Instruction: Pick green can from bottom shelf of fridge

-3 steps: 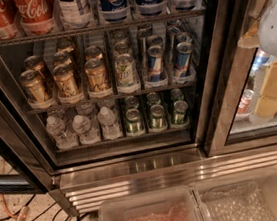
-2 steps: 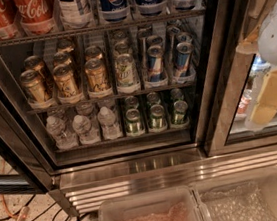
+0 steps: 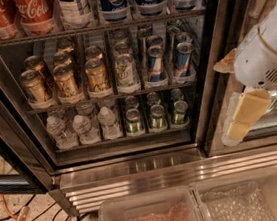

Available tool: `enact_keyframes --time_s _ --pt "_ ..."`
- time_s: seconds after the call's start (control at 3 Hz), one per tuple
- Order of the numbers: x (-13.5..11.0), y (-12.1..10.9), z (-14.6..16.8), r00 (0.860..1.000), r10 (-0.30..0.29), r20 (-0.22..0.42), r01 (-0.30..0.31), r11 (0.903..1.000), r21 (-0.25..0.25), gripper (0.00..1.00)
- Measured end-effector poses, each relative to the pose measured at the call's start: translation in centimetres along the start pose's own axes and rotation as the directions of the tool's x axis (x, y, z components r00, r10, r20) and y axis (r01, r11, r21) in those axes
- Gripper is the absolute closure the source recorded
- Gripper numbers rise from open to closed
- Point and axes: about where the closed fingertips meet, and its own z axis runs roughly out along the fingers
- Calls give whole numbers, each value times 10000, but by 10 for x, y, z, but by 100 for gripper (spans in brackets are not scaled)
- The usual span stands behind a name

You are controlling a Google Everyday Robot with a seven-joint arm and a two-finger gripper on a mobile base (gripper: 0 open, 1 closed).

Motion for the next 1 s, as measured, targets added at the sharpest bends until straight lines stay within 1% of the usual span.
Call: enact_keyframes --time_s 0.33,0.67,1.0 --pt "-1 1 -1 9999 13 135 -14 10000 62 0" --pt "-4 14 30 9943 476 950 -439 9982 -404 0" --pt "-3 42 80 9678 1694 1860 -1483 9814 -1222 0"
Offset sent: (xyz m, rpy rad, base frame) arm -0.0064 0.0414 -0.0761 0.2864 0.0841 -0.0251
